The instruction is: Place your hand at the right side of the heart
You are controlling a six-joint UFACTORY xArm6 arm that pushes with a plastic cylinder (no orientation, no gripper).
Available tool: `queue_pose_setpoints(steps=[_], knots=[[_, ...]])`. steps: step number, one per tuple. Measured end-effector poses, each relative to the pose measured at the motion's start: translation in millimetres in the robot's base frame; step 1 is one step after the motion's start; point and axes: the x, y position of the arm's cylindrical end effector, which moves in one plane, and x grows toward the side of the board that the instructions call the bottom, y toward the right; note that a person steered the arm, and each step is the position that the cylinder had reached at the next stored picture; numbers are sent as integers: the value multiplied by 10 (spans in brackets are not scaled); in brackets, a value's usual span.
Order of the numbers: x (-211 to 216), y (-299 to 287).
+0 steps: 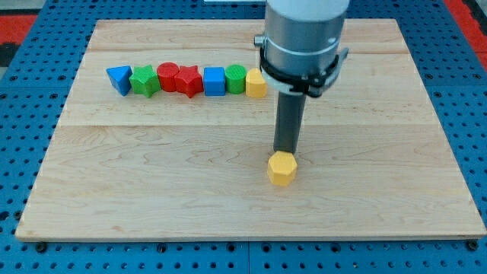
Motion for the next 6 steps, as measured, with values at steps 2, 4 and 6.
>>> queue_pose_setpoints(steps=[2, 4, 6], knots=[[-594, 620], [-1067, 753], [-1466, 504]])
